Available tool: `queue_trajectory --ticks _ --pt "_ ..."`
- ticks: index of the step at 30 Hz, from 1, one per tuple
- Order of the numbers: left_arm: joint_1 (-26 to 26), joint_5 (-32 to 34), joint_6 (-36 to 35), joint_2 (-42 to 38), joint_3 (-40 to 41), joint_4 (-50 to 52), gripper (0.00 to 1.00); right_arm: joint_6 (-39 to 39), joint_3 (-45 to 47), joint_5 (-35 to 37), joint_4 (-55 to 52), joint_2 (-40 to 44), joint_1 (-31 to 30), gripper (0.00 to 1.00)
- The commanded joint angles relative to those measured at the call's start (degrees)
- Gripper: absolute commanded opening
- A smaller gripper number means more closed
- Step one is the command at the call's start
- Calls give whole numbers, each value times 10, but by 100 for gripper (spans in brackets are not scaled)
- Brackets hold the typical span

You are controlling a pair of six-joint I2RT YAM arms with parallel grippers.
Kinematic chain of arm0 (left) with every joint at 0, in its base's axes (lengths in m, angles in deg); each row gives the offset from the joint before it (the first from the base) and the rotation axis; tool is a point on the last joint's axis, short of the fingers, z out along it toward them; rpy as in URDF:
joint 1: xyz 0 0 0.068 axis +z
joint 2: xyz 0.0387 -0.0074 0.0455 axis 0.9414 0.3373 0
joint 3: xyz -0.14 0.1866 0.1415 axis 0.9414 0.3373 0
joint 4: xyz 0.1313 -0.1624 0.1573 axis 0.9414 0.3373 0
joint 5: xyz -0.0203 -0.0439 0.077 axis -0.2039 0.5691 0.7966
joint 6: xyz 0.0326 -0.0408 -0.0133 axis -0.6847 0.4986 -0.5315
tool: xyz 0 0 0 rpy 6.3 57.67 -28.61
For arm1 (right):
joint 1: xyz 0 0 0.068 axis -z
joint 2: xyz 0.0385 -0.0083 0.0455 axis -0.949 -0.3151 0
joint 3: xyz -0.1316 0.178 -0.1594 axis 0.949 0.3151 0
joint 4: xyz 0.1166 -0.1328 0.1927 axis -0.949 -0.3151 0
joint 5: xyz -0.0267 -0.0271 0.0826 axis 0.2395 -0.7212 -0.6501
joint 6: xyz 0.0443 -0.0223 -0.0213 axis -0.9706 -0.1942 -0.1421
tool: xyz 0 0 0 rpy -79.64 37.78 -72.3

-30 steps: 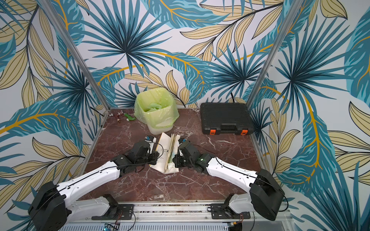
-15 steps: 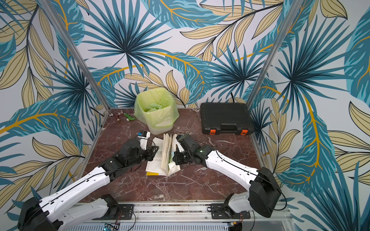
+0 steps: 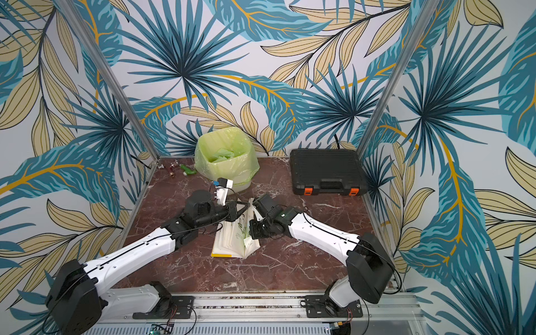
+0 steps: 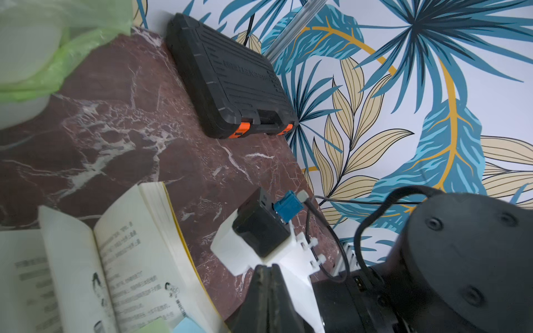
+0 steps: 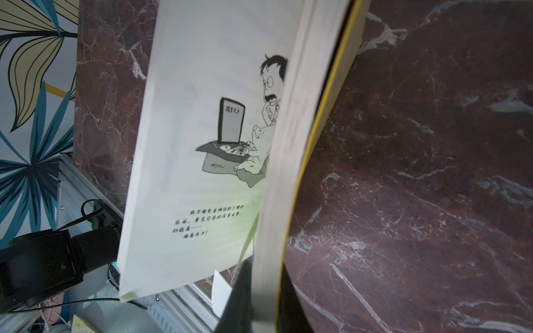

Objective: Peel off the used sticky note
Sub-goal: Turn the page of the book at the center of the board.

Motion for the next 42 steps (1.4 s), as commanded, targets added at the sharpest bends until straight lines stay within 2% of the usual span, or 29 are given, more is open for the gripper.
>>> queue_trajectory --ticks 1,7,14,20,23,28,35,42 --pt "-1 -23 43 32 -9 -23 3 -11 -5 5 26 2 -2 0" --pt "-1 32 34 56 1 39 2 -18 8 7 37 5 -2 0" --pt "-1 65 -20 89 -19 140 2 -23 23 14 38 12 -2 0" --pt "-1 122 -63 90 -37 217 2 -27 43 26 42 24 -1 0" --pt "-1 148 -87 109 -71 270 2 -34 73 31 64 38 -1 0" --pt "-8 140 -97 153 -108 285 2 -56 125 20 107 62 10 0" --pt "-25 123 -101 207 -137 270 3 -87 195 -33 200 68 37 0" --pt "-34 114 -107 243 -152 264 3 -93 238 -42 225 78 62 0"
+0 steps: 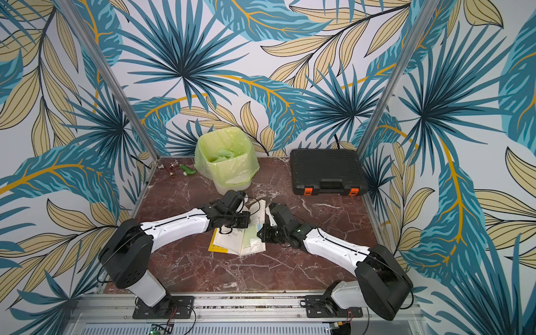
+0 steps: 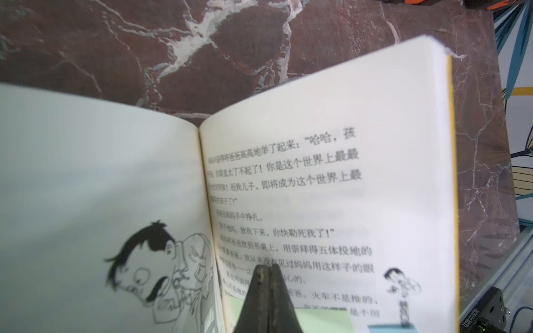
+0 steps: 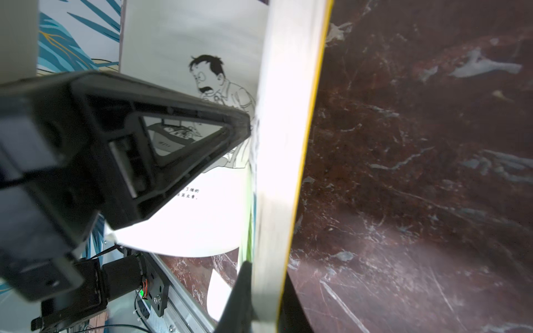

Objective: Peel off the used sticky note
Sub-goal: Turn the page of the book at the center of the board.

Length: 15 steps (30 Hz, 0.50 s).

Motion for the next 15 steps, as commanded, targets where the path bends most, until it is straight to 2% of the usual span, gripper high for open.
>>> queue_trajectory --ticks 1,7,15 --pt "-5 -8 -14 14 -15 -3 3 -6 28 -6 0 -9 6 0" --pt "-7 -11 -23 42 -26 4 3 -5 38 1 0 -1 13 10" --pt "-8 -3 -30 58 -29 14 3 33 50 51 -49 50 28 46"
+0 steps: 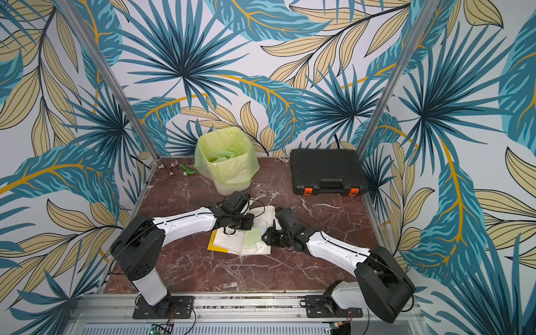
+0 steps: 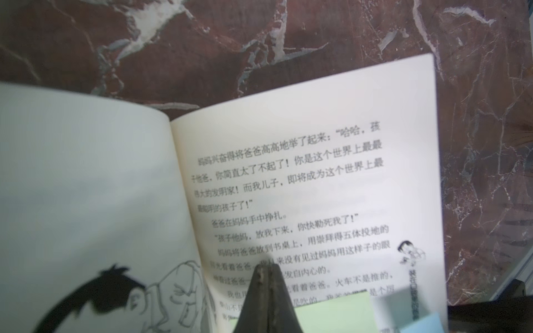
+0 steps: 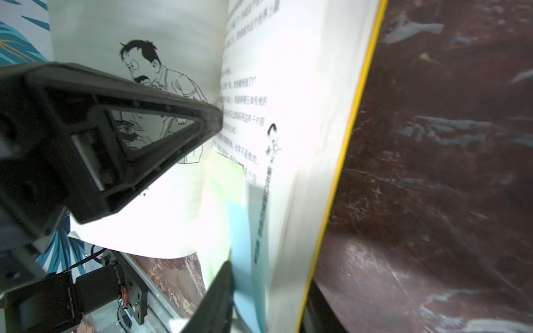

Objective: Peel off the used sticky note
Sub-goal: Turn the page of the book at the center of the board.

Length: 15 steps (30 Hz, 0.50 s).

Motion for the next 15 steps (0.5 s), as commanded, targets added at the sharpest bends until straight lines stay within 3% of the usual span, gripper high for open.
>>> queue_trajectory --ticks 1,6,12,15 --pt "-2 6 -9 10 -7 12 3 31 10 47 -41 39 8 49" --pt "-3 3 -4 13 1 2 3 76 -5 110 -123 84 14 56" --pt "-3 0 -1 13 8 -4 3 158 -27 80 -122 84 11 62" --pt "-3 -5 -1 13 8 -8 3 204 -42 99 -133 94 2 63"
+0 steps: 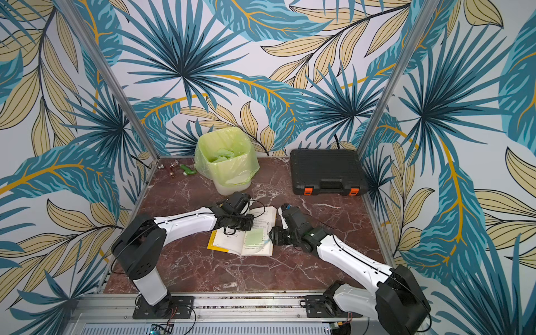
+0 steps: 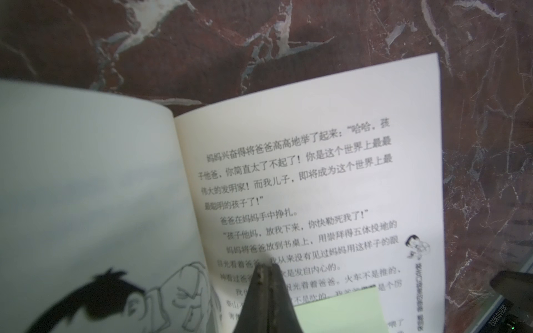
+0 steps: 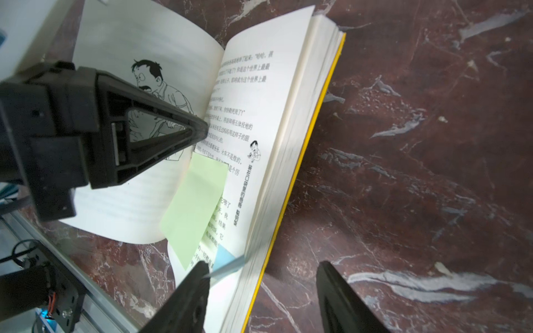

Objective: Peel off the used sticky note
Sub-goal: Turn the page of the book at the center of the board, then tear off the note from the book.

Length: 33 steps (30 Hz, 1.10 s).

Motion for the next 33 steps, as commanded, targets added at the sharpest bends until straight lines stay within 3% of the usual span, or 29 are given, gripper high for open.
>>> queue_trajectory --ticks 1,7,14,20,33 --pt "-2 -6 0 10 8 -10 3 82 -23 25 -26 18 -10 64" --pt "-2 -19 3 24 3 -23 3 147 -8 9 36 58 -30 65" --pt "-2 -25 9 34 1 -32 3 200 45 -19 159 60 -93 66" --pt "-2 -26 9 36 4 -33 3 219 61 10 178 3 -102 63" --pt "-1 -37 17 32 11 -50 3 290 67 188 239 -115 -202 68"
